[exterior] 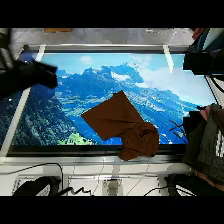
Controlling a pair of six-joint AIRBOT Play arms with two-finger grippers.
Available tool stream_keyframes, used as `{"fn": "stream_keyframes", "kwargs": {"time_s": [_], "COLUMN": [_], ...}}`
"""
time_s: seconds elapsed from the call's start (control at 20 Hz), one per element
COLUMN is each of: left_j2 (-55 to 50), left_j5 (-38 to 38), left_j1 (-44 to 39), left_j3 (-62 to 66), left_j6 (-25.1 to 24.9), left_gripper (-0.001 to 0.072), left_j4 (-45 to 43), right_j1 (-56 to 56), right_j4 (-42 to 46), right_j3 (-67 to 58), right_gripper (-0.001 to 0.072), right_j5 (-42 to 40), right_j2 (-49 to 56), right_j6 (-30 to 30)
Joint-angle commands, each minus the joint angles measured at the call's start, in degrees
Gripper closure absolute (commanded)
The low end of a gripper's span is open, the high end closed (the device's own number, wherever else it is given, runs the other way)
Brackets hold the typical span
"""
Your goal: Fold the clothes and pants, and hang the long-sleeved shirts on hangers.
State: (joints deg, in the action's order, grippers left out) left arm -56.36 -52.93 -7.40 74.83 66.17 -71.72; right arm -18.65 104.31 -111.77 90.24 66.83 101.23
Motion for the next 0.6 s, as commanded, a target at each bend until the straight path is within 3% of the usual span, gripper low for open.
{"fn": "stream_keyframes", "kwargs": {"time_s": [0.0,0.25,0.45,0.55], "left_j2": [-11.7,-27.2,-35.5,-38.8], "left_j5": [-16.9,-20.7,-20.7,-20.9], "left_j1": [2.6,6.0,12.8,13.2], "left_j3": [0.0,0.0,0.0,0.0], "left_j6": [2.9,3.8,3.9,3.9], "left_gripper": [0.069,0.0693,0.0666,0.0131], "left_j4": [-5.7,3.1,23.0,25.4], "right_j1": [0.1,0.1,0.1,0.1], "right_j4": [0.0,0.4,0.5,0.5], "right_j3": [0.0,0.0,0.0,0.0], "right_gripper": [0.0702,0.0702,0.0702,0.0702], "right_j5": [0.9,1.6,1.7,1.6], "right_j2": [0.0,0.0,0.1,0.4], "right_j6": [-6.0,-8.4,-8.4,-8.4]}}
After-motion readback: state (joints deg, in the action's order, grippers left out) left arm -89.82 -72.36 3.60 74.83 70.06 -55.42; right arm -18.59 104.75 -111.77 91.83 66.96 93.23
